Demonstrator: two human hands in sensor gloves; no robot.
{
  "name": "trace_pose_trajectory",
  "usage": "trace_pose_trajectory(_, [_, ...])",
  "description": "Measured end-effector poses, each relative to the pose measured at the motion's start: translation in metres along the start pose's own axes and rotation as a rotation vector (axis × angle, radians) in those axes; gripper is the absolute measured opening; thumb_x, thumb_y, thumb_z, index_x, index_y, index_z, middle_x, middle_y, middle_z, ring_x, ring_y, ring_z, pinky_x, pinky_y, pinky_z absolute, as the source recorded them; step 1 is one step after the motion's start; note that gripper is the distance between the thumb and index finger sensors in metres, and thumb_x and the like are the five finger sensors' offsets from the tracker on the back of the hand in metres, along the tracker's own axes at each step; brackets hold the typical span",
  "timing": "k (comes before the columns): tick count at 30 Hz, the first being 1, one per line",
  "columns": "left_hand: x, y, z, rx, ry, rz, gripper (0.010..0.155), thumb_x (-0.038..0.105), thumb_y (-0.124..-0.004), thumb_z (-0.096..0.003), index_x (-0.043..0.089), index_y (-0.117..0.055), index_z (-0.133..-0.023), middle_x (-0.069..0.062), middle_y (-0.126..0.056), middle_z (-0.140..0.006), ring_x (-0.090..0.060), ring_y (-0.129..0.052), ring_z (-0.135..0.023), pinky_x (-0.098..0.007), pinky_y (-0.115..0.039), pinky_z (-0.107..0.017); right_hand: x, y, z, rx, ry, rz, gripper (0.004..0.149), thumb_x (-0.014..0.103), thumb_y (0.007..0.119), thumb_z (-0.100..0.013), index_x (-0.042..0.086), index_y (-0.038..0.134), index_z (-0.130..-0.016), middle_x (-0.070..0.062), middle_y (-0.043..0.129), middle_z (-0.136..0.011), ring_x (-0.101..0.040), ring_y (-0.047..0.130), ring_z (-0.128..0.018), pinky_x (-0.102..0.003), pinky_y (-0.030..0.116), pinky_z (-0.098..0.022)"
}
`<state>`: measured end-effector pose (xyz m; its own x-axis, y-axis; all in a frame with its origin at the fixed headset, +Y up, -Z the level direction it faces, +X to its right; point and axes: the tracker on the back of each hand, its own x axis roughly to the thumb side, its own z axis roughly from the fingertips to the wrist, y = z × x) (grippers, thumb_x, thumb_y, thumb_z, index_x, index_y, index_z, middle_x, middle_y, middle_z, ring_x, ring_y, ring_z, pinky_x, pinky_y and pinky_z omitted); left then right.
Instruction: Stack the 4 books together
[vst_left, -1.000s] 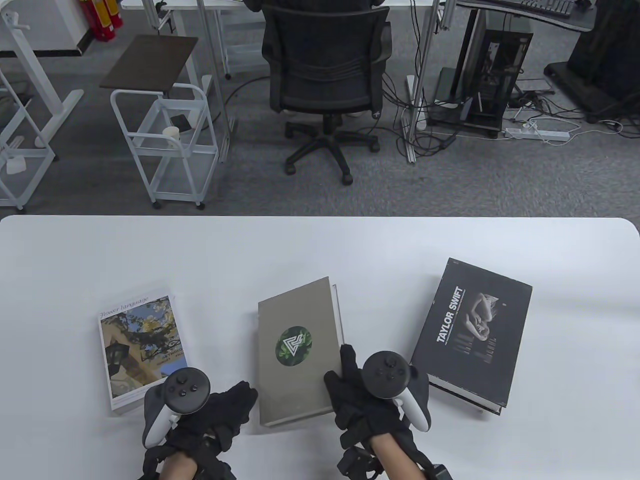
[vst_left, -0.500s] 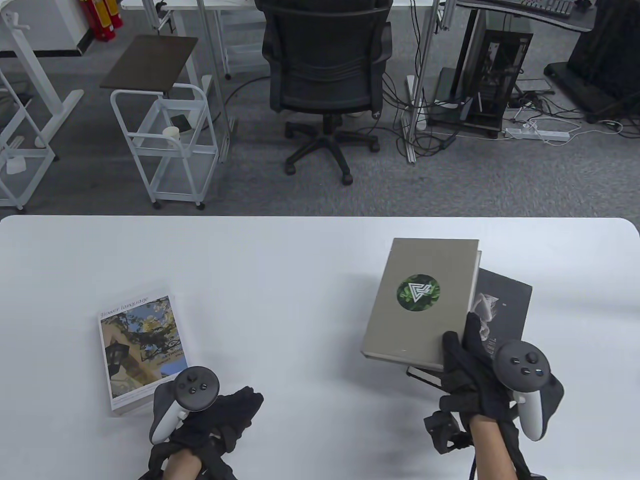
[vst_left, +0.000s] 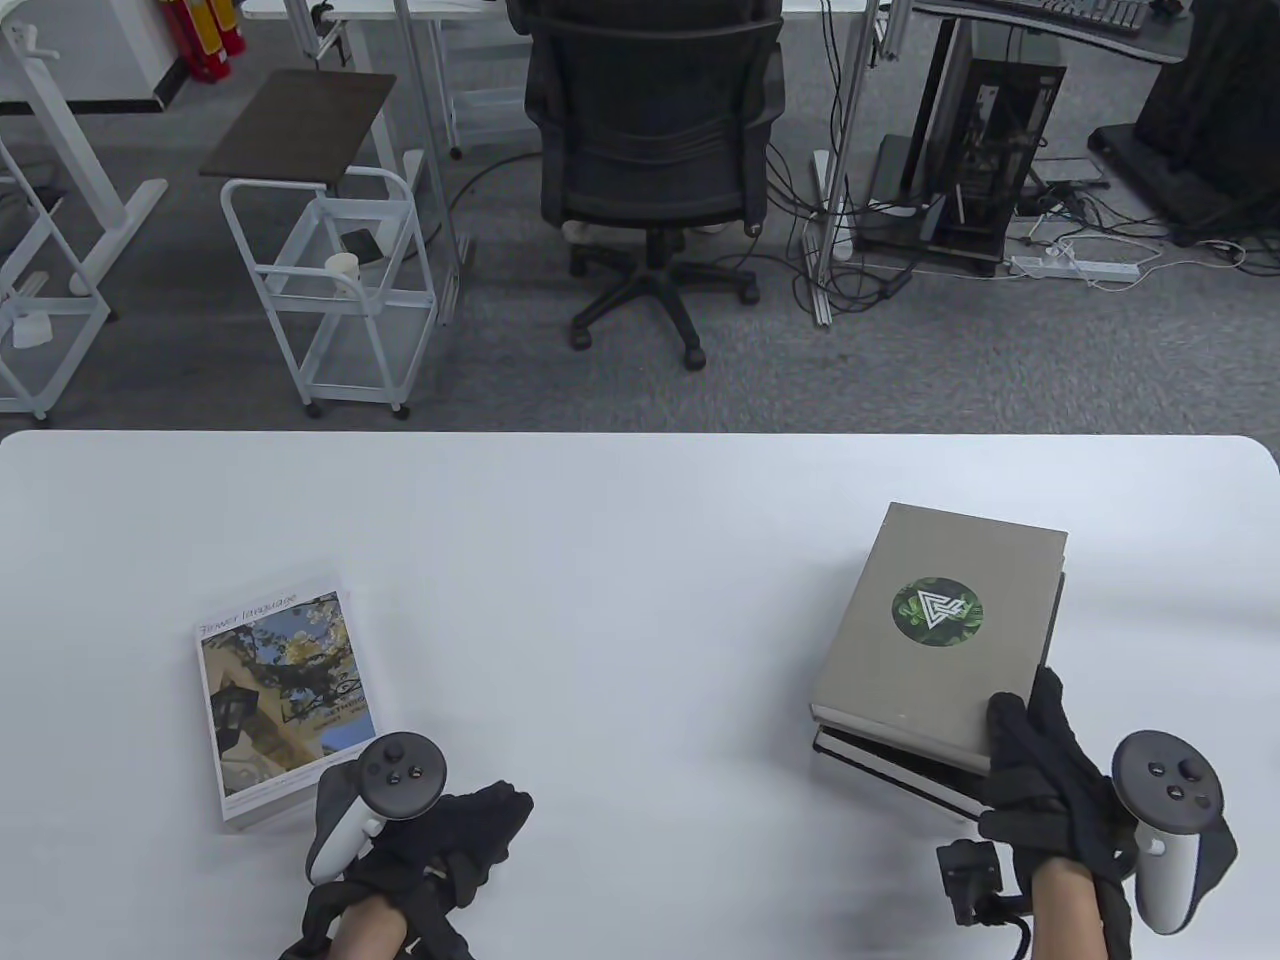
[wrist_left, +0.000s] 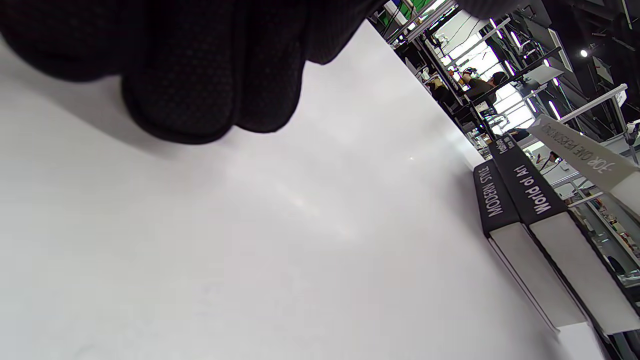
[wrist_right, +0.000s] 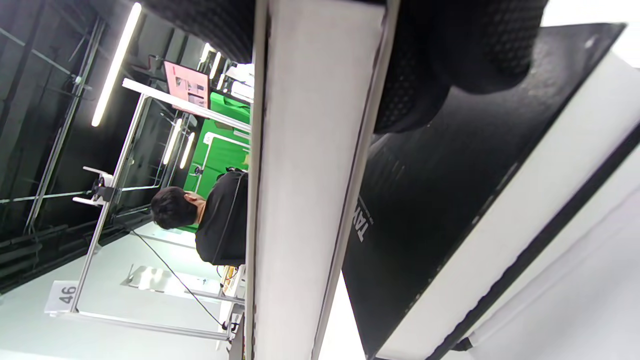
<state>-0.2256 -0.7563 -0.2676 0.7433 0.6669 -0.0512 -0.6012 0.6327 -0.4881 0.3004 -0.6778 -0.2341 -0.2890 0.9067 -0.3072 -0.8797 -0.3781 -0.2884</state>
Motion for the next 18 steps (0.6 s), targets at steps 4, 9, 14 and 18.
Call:
trace_pose_trajectory(4, [-0.001,-0.001,0.0,-0.009,0.009,-0.009,0.074,0.059,-0.057,-0.0491,0.006,-0.066,-0.1,-0.019,-0.092,-0.078,-0.039,-0.102,-0.055,-0.053,-0.084,-0.037,-0.008,-0.003,-0.002,-0.012,0.031,-0.002,0.063,0.033,0.059,-0.067,0.004,0.032,-0.116,-0.037,0.063,-0.098,-0.038,0.09,-0.06,-0.042,0.081,-0.044])
trace_pose_trajectory(9, [-0.002,-0.001,-0.001,-0.02,0.011,0.005,0.074,0.059,-0.057,-0.049,0.006,-0.065,-0.1,-0.019,-0.092,-0.079,-0.04,-0.102,-0.056,-0.053,-0.084,-0.037,-0.012,-0.002,-0.004,-0.036,0.056,0.04,0.063,0.035,0.061,-0.067,0.004,0.034,-0.116,-0.037,0.063,-0.099,-0.038,0.091,-0.061,-0.041,0.082,-0.043])
trace_pose_trajectory(14, [-0.002,-0.002,-0.001,-0.037,0.018,0.005,0.074,0.059,-0.057,-0.049,0.006,-0.065,-0.1,-0.019,-0.091,-0.08,-0.04,-0.101,-0.057,-0.054,-0.083,-0.038,-0.005,-0.002,-0.003,-0.081,0.065,0.179,0.063,0.036,0.062,-0.067,0.005,0.037,-0.116,-0.036,0.061,-0.102,-0.04,0.089,-0.066,-0.039,0.082,-0.042])
trace_pose_trajectory(18, [-0.003,-0.002,-0.001,-0.042,0.02,0.007,0.074,0.059,-0.057,-0.0491,0.006,-0.064,-0.1,-0.019,-0.091,-0.08,-0.04,-0.101,-0.057,-0.054,-0.083,-0.039,-0.001,-0.002,-0.002,-0.103,0.08,0.231,0.063,0.037,0.062,-0.067,0.002,0.04,-0.115,-0.035,0.061,-0.102,-0.04,0.088,-0.068,-0.039,0.081,-0.043])
